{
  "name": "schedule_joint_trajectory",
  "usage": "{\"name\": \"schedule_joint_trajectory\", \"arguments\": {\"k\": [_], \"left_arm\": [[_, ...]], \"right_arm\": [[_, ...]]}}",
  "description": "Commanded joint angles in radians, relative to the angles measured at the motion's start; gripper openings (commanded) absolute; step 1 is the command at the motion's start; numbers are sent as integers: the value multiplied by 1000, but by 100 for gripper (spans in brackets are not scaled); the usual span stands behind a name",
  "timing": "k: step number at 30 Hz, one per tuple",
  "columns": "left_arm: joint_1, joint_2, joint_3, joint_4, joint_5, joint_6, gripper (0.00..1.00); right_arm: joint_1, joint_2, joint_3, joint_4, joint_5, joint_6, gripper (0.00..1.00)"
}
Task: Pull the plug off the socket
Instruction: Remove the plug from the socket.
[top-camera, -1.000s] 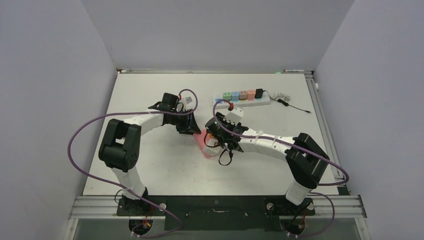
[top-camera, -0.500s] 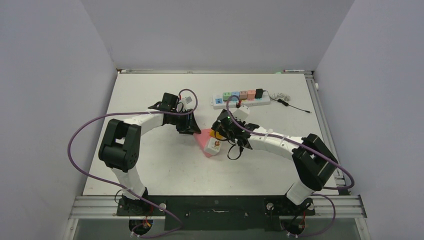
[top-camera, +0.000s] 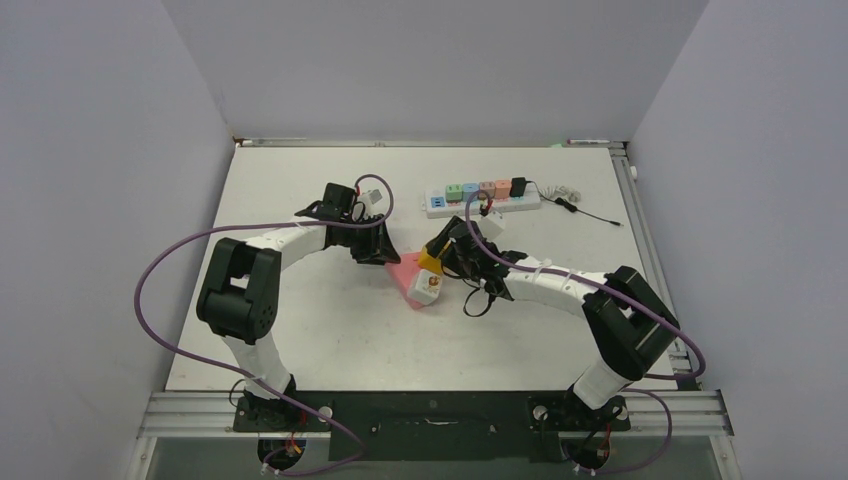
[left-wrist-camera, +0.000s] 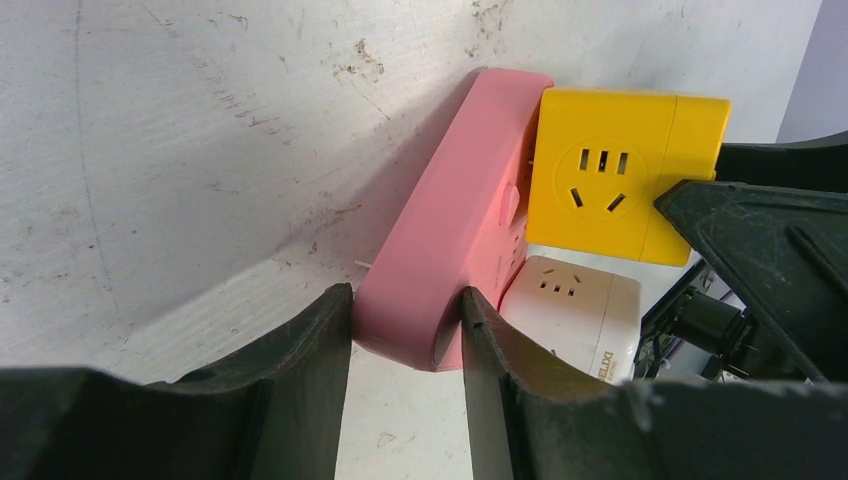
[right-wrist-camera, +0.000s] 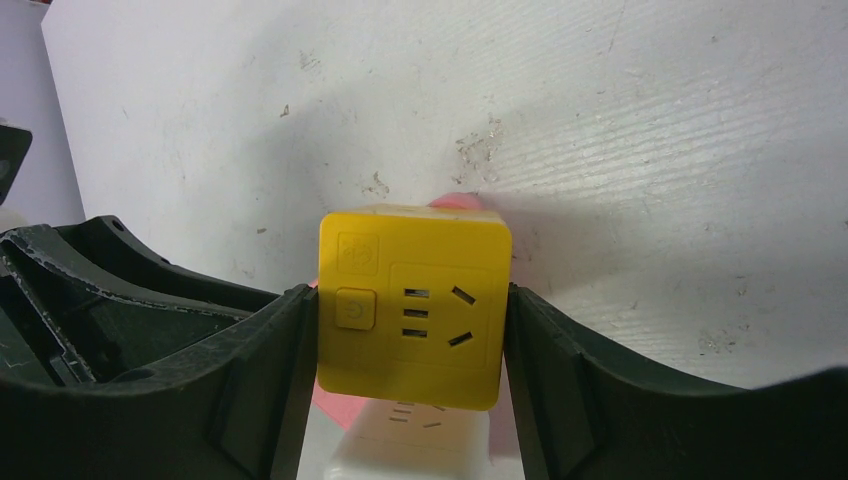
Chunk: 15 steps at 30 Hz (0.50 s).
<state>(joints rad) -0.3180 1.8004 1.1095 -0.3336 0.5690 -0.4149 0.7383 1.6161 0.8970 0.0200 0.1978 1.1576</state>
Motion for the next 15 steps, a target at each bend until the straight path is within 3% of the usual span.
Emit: {"name": "schedule_joint_trajectory", "arguments": {"k": [1,15], "left_arm": [[-20,8,2,-56,-43,36,0],[-19,14,1,-59,-61,35,0]], "right_arm": [[2,82,-53,-96,-18,21,5],[129,71,30,-187,205,-17,5]]}}
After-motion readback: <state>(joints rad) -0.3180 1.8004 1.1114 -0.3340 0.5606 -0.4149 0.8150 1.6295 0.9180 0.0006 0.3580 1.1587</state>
